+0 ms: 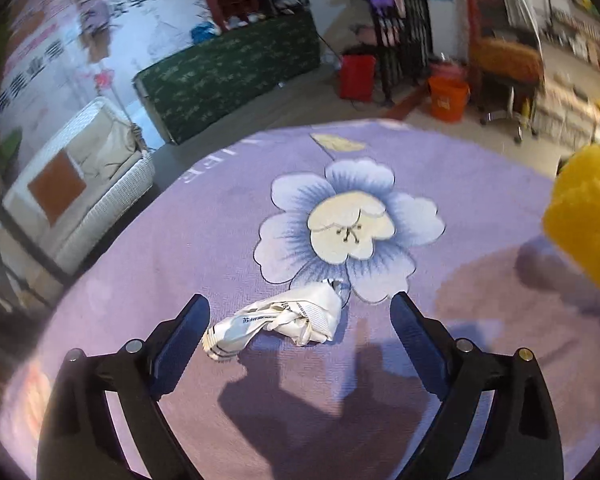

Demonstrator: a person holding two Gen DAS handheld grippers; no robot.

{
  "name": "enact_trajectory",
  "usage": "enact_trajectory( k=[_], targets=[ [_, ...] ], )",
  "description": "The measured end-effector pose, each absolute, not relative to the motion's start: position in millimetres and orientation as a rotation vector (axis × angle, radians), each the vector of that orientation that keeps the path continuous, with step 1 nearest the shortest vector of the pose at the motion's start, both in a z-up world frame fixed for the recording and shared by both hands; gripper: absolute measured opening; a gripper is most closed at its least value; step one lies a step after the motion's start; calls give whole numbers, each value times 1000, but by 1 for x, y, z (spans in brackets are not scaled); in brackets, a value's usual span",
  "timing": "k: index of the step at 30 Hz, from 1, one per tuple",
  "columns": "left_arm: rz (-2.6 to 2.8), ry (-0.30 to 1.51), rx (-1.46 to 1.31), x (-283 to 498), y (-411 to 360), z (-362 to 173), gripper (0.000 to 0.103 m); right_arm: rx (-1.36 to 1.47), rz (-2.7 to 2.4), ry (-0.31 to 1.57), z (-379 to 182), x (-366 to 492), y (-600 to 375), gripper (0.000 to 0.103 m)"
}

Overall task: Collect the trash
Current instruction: 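Grasp the white tissue with the left tool while the right holds the yellow net, then carry the yellow net into the bin and open the right tool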

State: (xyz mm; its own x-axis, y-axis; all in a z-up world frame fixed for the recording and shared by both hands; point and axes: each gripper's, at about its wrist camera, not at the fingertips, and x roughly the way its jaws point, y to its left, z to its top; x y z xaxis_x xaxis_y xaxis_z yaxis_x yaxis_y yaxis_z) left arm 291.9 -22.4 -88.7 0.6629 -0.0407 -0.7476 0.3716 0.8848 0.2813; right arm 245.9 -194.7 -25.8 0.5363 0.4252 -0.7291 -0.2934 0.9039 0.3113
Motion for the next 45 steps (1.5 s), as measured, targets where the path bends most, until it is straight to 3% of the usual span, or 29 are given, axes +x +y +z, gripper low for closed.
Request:
enact_trajectory(
  k=[2,5,8,9,10,32,45],
  targets=[
    [-230,854,448,301,-22,-98,82,168,424,915,-29,244,-197,12],
    [-205,924,340,316,-13,-111,54,169,417,918,-29,240,-200,12],
    [-154,900,226,312,-3,-112,47,166,404,917,-28,237,-203,12],
    [-128,891,221,310,-4,-111,37,167,399,916,-28,236,-203,12],
    [-117,885,222,307,-5,-109,36,173,392,915,-28,235,-205,12],
    [-221,662,-22,176,-23,-26,33,243,356,876,-28,189,-240,12],
    [-359,674,-100,128,-57,-29,33,299,280,862,-35,139,-290,12]
  ],
)
